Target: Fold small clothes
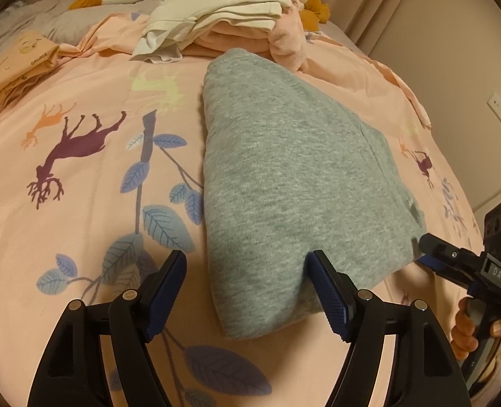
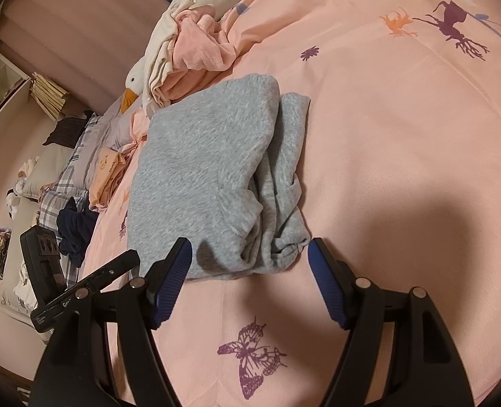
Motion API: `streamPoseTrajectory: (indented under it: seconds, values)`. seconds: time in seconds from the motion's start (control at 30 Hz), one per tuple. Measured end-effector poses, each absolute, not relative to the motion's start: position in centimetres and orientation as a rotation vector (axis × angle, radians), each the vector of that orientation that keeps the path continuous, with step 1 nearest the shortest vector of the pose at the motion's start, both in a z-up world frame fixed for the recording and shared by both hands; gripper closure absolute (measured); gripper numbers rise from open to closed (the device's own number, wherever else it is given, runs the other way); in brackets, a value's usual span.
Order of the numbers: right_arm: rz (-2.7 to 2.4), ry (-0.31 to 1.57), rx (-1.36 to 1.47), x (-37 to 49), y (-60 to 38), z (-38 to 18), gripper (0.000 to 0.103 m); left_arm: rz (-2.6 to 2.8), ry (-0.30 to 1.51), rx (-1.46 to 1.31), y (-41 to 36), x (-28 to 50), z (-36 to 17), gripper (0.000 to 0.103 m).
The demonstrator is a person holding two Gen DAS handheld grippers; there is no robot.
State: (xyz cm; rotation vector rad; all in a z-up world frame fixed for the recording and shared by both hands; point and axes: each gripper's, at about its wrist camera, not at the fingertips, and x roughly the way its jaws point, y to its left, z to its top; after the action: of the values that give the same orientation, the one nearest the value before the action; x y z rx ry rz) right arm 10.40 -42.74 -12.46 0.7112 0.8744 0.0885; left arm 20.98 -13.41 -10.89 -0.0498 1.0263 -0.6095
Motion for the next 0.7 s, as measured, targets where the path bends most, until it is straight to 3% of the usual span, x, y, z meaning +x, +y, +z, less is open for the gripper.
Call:
streamPoseTrajectory:
  seconds: [0.7]
  values:
    - [0.12,0.789,0.804,13.9,-43.6,-13.4,0.027,-0.689,1.081,-0.057,-15.7,25.4,-10.8,0.027]
